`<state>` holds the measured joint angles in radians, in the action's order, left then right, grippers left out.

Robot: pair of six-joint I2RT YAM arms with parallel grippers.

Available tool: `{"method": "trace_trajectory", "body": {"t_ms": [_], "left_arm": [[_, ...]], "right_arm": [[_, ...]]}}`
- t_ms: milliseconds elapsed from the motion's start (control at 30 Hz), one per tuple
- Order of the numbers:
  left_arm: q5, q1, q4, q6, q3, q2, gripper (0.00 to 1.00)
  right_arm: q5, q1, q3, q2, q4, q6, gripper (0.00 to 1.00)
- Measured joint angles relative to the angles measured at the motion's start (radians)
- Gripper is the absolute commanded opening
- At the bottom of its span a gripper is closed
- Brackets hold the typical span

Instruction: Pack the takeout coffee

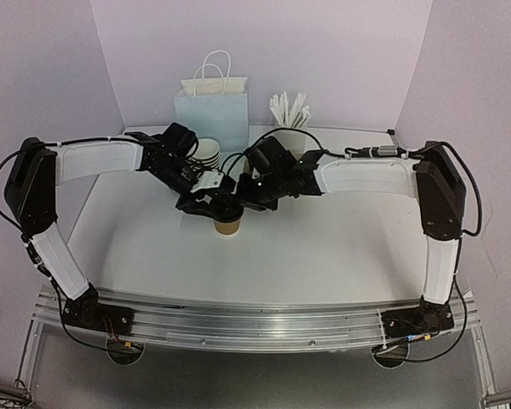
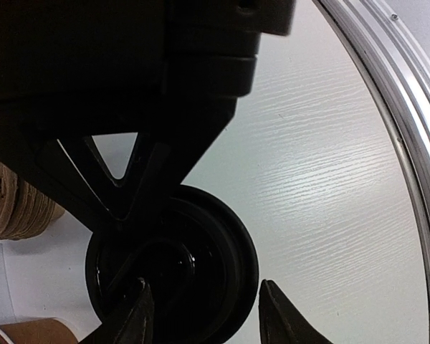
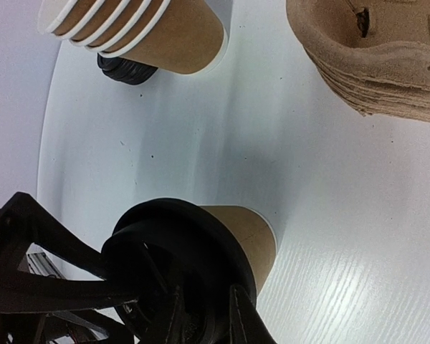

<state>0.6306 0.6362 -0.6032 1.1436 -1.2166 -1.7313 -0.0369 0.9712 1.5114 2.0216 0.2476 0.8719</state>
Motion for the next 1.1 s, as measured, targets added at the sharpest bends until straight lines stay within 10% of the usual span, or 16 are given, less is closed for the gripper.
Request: {"method": "trace_trajectory", "body": {"t_ms": [367,667,1100], "left_arm": [[0.013,-0.025,-0.038,-0.041,-0.008,0.058,0.58],[0.139,-0.171,-0.04,-0.032,-0.017,0.089,0.67],[0.316,-0.19,0.1,-0.044,0.079,0.077,0.79]], "right_arm": [[-0.01,0.005,0.108,0.008,0.11,-0.048,0.28],[-0.006,0.006,0.121,0.007,0.125,-0.233,0.67],[0.102,0.018,-0.303,-0.141,-0.441,-0.868,0.9]]}}
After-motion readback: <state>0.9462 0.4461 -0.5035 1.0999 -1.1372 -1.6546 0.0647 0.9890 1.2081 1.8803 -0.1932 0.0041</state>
